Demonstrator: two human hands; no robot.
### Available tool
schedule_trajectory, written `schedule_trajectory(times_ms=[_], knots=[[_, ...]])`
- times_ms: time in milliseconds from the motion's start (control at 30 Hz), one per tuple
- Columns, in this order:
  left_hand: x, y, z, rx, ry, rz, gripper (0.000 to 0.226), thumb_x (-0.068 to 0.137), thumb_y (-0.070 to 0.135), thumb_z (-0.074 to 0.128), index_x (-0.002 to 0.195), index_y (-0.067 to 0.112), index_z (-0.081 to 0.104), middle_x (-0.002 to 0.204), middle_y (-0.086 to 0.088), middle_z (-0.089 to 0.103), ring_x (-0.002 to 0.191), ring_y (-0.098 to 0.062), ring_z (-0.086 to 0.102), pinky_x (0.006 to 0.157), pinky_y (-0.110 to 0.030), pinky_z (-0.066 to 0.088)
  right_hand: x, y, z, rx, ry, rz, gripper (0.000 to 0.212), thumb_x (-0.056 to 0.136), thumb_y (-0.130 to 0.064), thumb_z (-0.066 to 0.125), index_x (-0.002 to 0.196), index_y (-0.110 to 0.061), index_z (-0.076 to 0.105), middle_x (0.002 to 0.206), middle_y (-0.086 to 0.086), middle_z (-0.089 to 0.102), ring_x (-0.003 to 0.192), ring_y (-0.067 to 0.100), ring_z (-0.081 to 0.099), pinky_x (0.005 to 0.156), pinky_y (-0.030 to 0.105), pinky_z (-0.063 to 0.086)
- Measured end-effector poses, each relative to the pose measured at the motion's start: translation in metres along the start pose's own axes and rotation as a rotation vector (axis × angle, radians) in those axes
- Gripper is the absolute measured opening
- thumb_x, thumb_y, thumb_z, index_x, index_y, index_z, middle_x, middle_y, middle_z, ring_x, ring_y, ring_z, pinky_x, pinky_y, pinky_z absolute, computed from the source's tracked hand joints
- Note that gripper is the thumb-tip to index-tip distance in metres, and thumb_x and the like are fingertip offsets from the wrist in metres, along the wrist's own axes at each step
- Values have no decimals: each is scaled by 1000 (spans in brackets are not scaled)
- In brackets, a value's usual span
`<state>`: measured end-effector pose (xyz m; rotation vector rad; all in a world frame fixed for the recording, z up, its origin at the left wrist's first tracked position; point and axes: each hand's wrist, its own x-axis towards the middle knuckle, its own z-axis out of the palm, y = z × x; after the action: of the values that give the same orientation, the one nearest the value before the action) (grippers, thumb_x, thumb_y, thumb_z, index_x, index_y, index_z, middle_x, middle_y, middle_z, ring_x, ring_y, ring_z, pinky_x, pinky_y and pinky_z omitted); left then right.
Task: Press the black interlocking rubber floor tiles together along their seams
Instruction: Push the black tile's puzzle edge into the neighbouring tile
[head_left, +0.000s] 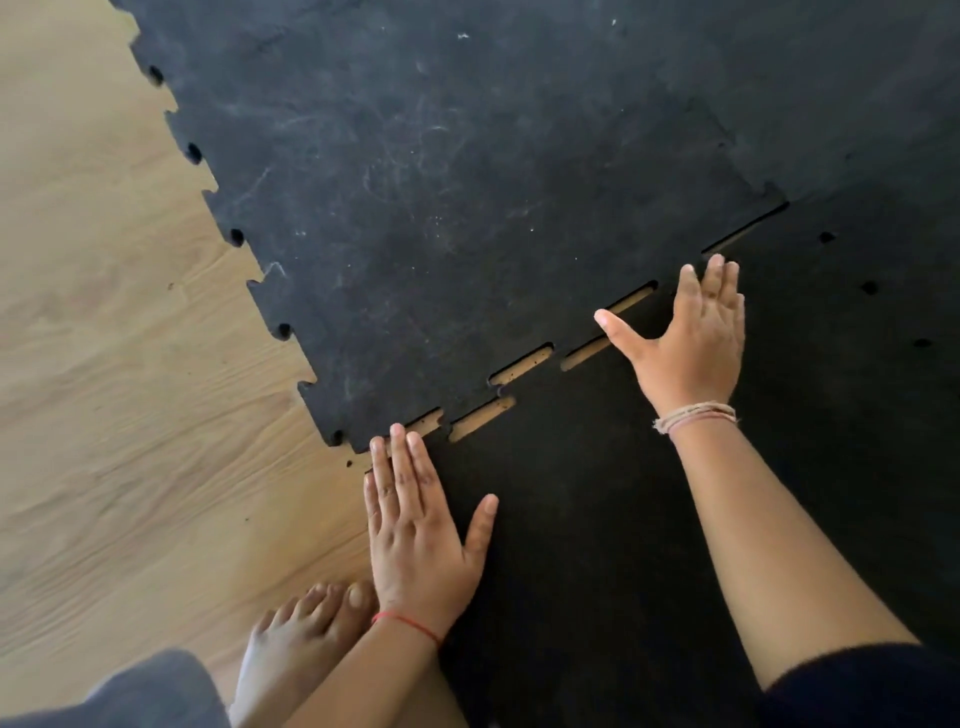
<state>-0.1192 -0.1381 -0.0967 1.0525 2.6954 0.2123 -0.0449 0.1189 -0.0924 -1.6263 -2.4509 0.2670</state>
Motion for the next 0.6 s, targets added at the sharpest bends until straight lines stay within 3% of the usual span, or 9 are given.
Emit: schedule_trajectory(times_ms=[267,433,533,600], knots=[[1,-2,-2,-1,-1,36,83,88,63,18,143,5,-4,151,-15,-2,138,-25,-11,110,-35,-8,-11,-14,-9,-44,-42,60,93,81,-68,39,142,-1,18,153,19,8,141,30,3,114,46,9],[-4,-8,-1,-103,104,12,74,91,56,17,142,3,6,151,-15,6,139,-23,-4,112,-32,-3,-64,-55,-5,34,-109,-149,97,79,-71,34,143,-1,13,153,19,3,141,27,-3,112,37,-2],[-9,-7,-1,-150,151,-64,77,91,58,13,143,2,7,151,-16,5,139,-23,-5,112,-30,-7,-84,-65,3,29,-158,-149,100,75,-76,26,142,-2,21,154,17,6,141,26,-4,112,37,-2],[-14,-4,1,-158,138,-82,77,90,59,14,143,3,5,151,-15,2,139,-23,-7,111,-30,-8,-82,-67,1,-8,-192,-140,104,72,-79,32,142,-2,21,154,17,5,141,27,-5,111,36,-5]])
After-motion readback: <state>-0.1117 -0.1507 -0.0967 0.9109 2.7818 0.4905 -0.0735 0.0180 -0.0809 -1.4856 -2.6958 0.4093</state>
